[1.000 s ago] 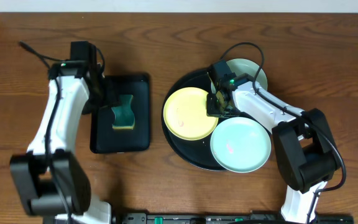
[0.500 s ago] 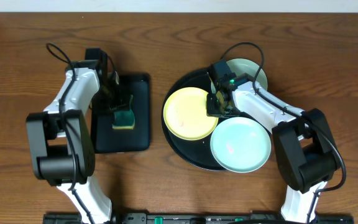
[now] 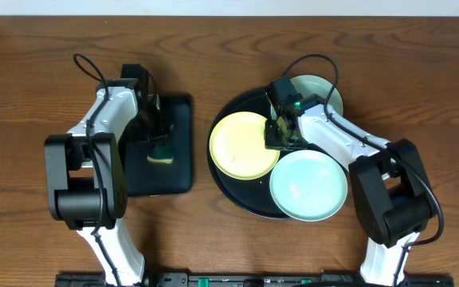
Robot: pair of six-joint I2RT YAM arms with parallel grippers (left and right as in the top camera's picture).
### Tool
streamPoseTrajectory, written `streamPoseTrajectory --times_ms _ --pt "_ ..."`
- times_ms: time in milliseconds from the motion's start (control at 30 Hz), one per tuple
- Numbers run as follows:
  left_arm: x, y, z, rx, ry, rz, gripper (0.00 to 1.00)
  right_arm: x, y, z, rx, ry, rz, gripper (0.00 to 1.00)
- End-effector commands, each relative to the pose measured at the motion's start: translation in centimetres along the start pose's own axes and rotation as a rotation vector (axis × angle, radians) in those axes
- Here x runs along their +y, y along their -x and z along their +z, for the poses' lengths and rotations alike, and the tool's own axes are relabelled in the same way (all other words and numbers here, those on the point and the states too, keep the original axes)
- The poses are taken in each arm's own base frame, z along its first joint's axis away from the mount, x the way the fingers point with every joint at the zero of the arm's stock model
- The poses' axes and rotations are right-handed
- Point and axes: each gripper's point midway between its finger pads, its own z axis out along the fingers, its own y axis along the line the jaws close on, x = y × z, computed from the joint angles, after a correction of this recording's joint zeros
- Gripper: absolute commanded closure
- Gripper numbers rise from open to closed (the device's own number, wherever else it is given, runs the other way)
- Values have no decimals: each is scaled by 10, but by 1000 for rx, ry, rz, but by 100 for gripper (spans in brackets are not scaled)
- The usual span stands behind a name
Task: Clean dirty plates on tray and stack at the side
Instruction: 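Grasp the green sponge with the left gripper and lift it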
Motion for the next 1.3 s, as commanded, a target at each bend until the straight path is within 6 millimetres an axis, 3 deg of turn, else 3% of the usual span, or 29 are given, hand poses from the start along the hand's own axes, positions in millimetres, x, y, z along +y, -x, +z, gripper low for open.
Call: streamPoseTrajectory --times_ms 0,100,200,300,433,633,1267 --pt "7 -4 12 29 31 -2 93 2 -4 16 15 -22 -9 99" --pt "7 -5 10 28 30 -2 92 2 -4 16 15 -22 -9 99" --pt "5 -2 -4 15 28 -1 93 2 -4 16 15 -22 -9 99" --pt "0 6 -33 -34 20 5 93 2 -4 16 15 -22 -9 99" --pt "-9 13 -86 -158 0 20 93 2 -4 16 15 -22 -9 99" --pt "-13 8 -133 -276 -20 0 93 2 -4 16 15 -22 -9 99" --pt "-7 5 -128 -271 15 -37 93 2 -4 16 16 -22 -9 99"
